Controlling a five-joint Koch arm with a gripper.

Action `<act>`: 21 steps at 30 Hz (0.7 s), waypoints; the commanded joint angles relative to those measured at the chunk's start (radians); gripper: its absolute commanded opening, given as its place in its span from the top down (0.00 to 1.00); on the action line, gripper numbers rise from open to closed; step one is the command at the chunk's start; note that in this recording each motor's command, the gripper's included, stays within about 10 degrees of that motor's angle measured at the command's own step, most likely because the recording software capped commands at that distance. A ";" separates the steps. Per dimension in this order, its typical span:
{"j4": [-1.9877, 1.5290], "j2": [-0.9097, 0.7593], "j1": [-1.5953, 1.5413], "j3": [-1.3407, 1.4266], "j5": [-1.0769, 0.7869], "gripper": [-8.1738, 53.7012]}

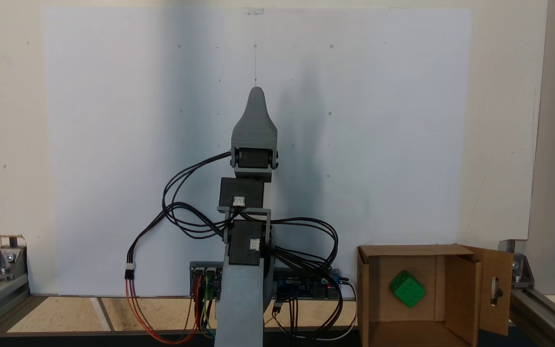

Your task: Grasp a green dice and put it in the bin.

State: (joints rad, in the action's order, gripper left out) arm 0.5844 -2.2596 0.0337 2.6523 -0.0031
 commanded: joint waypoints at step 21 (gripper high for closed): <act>0.945 -0.114 0.041 0.383 -0.067 0.16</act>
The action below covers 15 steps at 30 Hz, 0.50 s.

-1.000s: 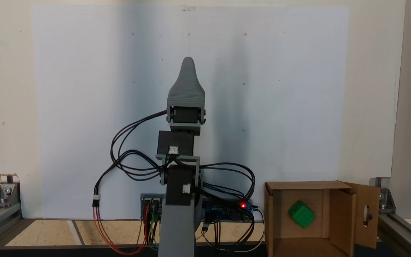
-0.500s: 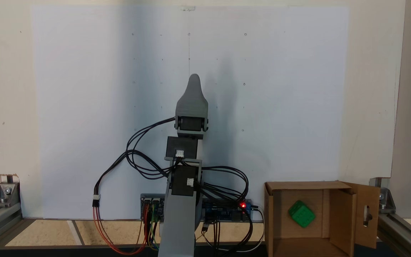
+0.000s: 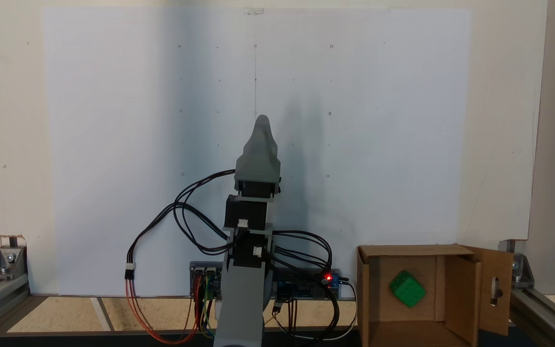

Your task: Grasp a green dice and put it in the bin.

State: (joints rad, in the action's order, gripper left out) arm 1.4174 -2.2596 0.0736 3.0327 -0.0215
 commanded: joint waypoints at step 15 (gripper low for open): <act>0.143 -0.107 -0.018 0.094 -0.046 0.15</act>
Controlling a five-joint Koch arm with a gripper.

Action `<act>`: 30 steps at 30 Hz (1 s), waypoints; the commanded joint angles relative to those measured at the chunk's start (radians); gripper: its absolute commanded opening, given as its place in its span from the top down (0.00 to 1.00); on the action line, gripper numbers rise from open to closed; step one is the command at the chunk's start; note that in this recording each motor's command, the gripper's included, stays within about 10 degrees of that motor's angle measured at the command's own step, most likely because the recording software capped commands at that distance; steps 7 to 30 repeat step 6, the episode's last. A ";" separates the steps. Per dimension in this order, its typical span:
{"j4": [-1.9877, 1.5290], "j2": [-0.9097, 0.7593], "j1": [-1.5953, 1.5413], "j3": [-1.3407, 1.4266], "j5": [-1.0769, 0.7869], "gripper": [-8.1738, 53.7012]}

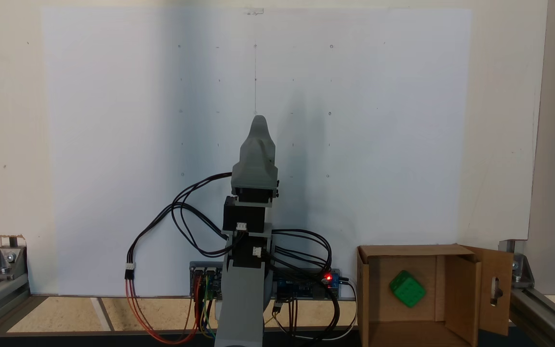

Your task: Grasp a green dice and put it in the bin.

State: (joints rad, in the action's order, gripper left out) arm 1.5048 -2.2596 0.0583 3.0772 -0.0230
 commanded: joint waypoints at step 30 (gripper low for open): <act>0.055 -0.107 0.002 0.049 -0.046 0.15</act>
